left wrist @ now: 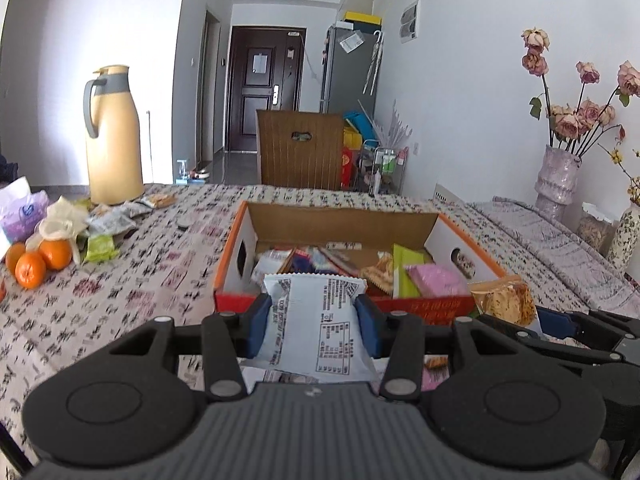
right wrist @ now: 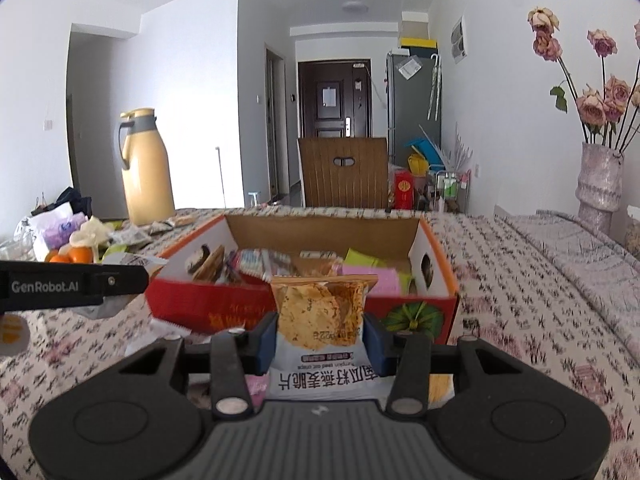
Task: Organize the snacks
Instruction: 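Carry the white packet and pumpkin seed crisp packet over the cardboard box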
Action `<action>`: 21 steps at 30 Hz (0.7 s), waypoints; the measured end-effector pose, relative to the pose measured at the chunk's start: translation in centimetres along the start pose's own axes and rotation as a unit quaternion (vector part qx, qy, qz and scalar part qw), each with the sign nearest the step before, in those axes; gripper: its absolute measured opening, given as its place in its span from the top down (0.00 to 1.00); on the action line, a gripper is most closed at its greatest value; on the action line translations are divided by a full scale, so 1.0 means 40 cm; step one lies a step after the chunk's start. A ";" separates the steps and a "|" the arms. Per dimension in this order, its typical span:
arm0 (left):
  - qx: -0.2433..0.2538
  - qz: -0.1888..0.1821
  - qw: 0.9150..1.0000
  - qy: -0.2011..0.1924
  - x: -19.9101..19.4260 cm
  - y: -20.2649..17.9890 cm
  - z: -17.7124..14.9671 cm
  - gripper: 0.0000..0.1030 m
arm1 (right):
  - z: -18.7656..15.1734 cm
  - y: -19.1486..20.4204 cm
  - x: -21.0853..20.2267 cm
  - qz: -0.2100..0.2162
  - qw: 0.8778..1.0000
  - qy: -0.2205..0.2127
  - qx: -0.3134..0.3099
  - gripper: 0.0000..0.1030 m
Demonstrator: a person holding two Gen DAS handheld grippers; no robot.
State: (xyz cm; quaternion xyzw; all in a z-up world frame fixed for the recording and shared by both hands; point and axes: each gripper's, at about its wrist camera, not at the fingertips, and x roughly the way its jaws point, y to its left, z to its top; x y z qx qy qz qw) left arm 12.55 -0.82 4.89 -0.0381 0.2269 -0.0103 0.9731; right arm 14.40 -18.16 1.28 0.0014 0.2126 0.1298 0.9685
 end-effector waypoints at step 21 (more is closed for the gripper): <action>0.008 0.011 1.000 -0.002 0.178 -0.031 0.132 0.55 | 0.142 -0.057 0.189 0.005 1.000 -0.020 -0.003 0.57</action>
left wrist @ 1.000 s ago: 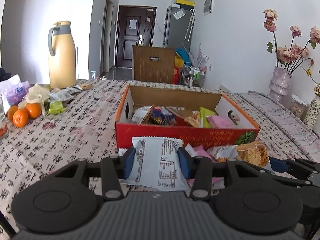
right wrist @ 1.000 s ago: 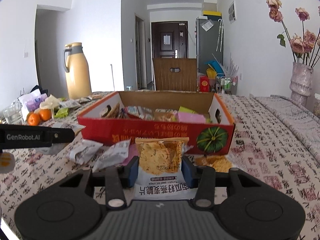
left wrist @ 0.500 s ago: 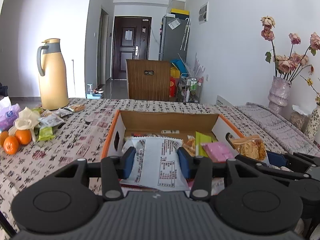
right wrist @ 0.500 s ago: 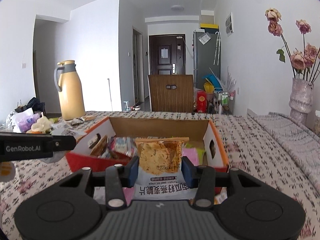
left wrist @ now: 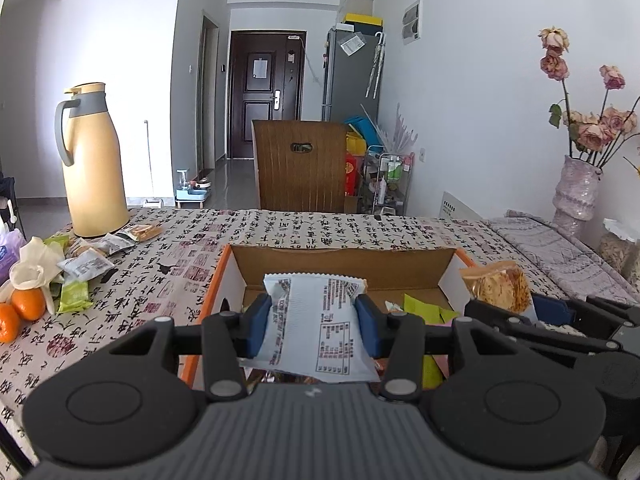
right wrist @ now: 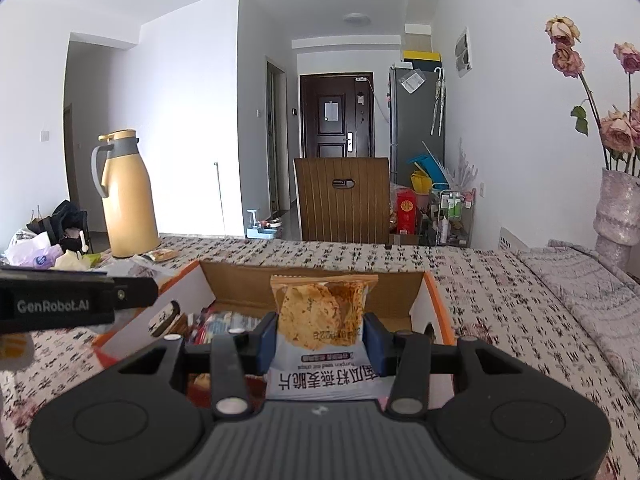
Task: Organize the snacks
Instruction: 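Carry the white packet and pumpkin seed crisp packet over the cardboard box, then open both tools to drop the packets into the box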
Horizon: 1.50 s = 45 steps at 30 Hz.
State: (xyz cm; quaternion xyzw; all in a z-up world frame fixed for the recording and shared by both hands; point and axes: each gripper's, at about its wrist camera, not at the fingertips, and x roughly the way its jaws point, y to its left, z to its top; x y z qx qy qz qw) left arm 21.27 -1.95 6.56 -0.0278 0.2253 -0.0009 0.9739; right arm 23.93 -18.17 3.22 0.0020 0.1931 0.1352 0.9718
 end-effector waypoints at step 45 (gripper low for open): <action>-0.031 0.029 0.999 0.007 0.111 0.025 -0.016 0.00 | -0.033 -0.063 0.112 -0.011 0.999 0.017 0.040 0.00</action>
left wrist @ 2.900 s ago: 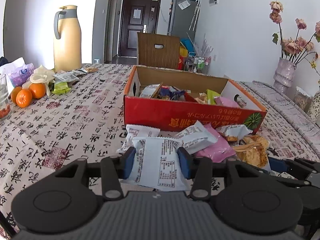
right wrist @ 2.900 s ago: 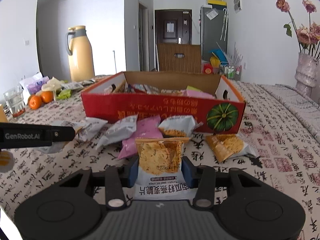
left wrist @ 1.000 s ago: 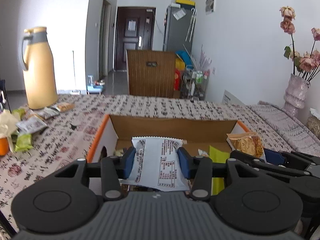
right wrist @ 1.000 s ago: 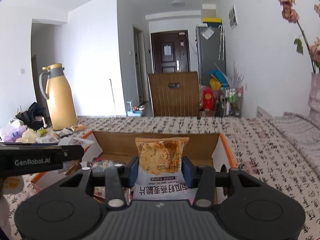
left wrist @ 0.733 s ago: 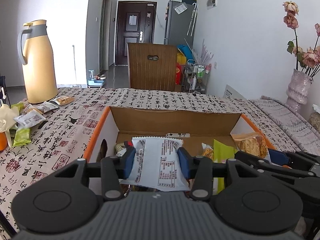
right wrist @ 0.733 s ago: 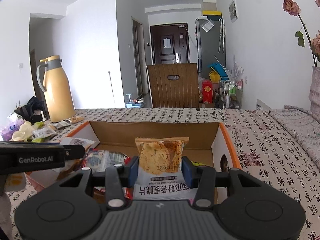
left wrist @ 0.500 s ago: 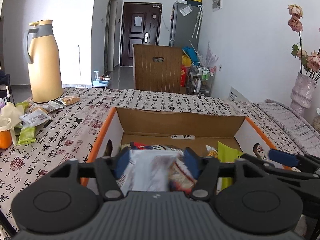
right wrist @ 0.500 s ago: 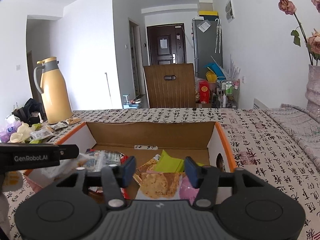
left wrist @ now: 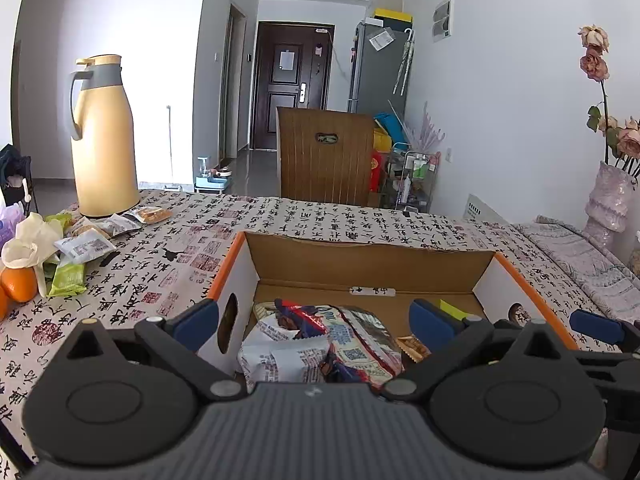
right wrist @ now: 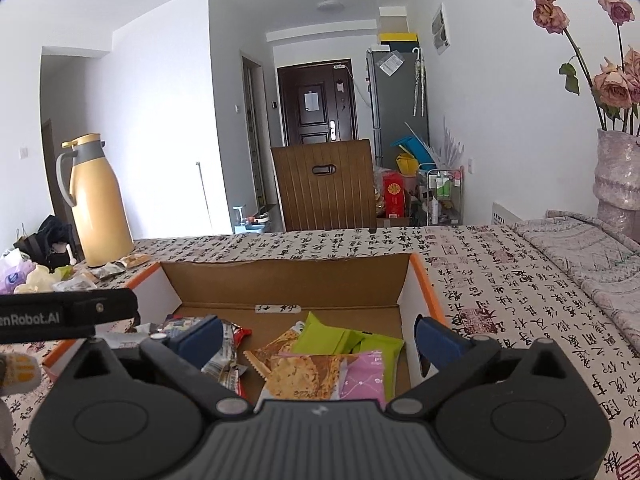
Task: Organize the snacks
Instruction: 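Open both tools to drop the packets into the box, then withdraw both open tools from the box back to the snack pile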
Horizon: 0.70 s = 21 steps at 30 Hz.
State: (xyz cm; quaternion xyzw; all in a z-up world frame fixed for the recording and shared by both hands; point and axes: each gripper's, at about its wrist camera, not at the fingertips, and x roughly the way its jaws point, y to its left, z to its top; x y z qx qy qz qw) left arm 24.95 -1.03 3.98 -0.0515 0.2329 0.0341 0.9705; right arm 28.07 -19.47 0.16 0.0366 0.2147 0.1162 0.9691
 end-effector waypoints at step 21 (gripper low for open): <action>0.011 -0.002 0.999 -0.032 -0.088 -0.007 0.023 0.00 | 0.015 0.014 -0.072 -0.011 0.999 -0.023 -0.024 0.00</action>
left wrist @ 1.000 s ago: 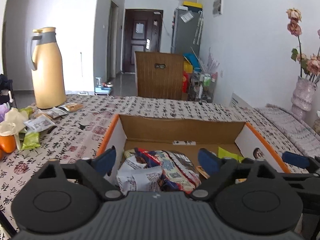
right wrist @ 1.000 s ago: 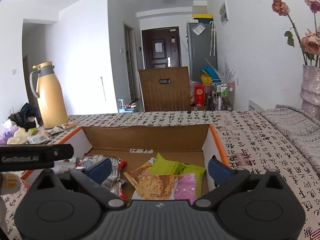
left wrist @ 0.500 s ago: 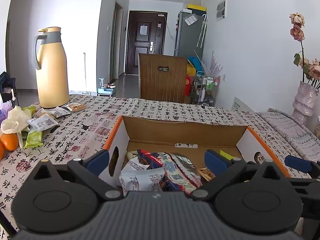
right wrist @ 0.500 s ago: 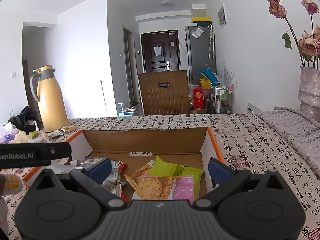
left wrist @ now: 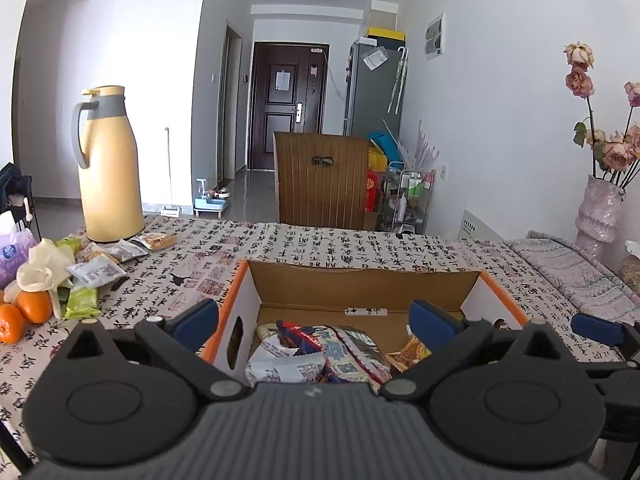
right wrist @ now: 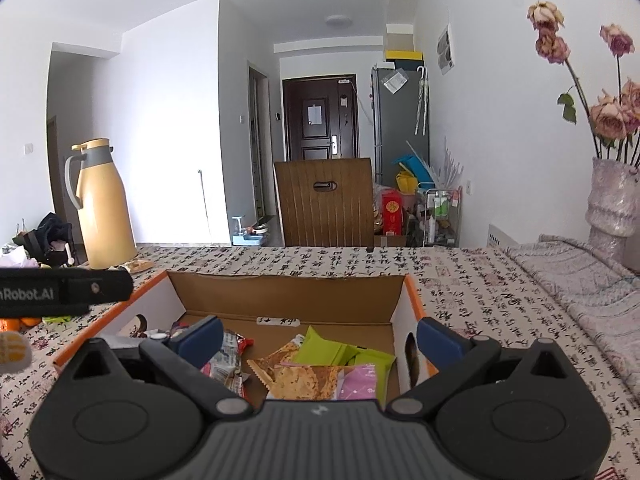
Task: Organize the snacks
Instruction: 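Withdraw both open tools from the box back to the snack pile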
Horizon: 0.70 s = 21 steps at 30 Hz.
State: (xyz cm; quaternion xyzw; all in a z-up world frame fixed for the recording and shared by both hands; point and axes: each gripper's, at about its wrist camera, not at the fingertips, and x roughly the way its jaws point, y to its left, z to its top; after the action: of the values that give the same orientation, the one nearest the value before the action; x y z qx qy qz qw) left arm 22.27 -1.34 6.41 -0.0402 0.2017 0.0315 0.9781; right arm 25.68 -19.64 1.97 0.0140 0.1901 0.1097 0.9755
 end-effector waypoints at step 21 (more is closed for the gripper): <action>0.003 0.018 0.999 0.044 -0.094 0.078 -0.131 0.00 | -0.100 -0.045 -0.127 -0.012 0.999 0.043 -0.002 0.00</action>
State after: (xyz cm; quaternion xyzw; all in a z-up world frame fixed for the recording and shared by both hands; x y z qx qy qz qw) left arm 16.51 1.11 2.90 -0.0354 0.2457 0.0472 0.9676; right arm 19.96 -22.57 -0.01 0.0053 0.2319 0.0984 0.9677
